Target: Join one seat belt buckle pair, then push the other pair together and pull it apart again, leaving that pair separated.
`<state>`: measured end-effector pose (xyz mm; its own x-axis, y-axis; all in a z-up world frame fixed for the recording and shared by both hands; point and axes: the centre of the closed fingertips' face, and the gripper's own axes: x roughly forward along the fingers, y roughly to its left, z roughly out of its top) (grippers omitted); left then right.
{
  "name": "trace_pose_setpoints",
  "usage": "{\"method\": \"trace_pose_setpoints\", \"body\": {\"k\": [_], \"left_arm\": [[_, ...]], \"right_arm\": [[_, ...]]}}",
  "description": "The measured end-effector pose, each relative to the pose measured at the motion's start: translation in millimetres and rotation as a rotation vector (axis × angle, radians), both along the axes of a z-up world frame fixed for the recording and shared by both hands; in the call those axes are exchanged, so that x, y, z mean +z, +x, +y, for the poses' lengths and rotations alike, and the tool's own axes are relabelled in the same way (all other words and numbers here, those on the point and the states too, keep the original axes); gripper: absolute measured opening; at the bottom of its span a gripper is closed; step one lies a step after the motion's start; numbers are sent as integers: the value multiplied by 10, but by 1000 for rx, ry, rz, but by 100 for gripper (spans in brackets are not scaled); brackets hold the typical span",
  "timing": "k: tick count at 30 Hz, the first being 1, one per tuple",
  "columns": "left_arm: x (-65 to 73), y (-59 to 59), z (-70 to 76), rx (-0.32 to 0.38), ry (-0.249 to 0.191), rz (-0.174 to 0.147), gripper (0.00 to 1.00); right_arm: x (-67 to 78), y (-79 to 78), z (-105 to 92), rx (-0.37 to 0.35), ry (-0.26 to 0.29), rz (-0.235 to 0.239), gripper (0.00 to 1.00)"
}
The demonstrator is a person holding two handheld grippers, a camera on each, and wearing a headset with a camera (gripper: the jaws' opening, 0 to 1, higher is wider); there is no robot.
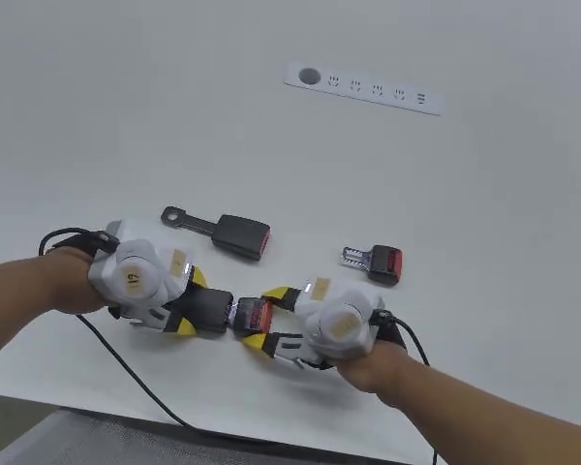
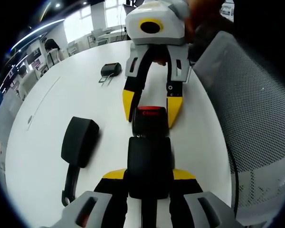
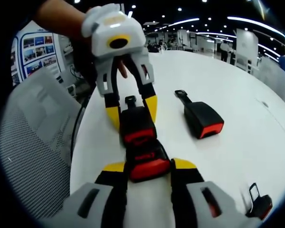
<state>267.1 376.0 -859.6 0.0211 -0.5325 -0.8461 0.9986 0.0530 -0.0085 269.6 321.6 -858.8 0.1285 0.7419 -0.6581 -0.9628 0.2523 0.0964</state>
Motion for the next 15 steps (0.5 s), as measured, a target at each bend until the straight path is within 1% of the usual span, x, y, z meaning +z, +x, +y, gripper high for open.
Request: {"method": "trace_pose_setpoints", "body": {"k": [1,2,3,7,15], "left_arm": [[-1,-1,0,-1,1,0,34],[-10,-28,21,2,13,13,34],[-11,-5,-6,-1,3,0,34],[-10,-18,-6,-3,8,5,34],[9,-12,-24,3,1,6,35]], "right_arm": [[1,1,2,0,0,1,35],[12,13,28,-1,13,1,36],[-1,15,5,-3,2,4,36],[-1,15,5,-4,-2,-1,36],[-2,9,-2,-9,-3,-8,36]]}}
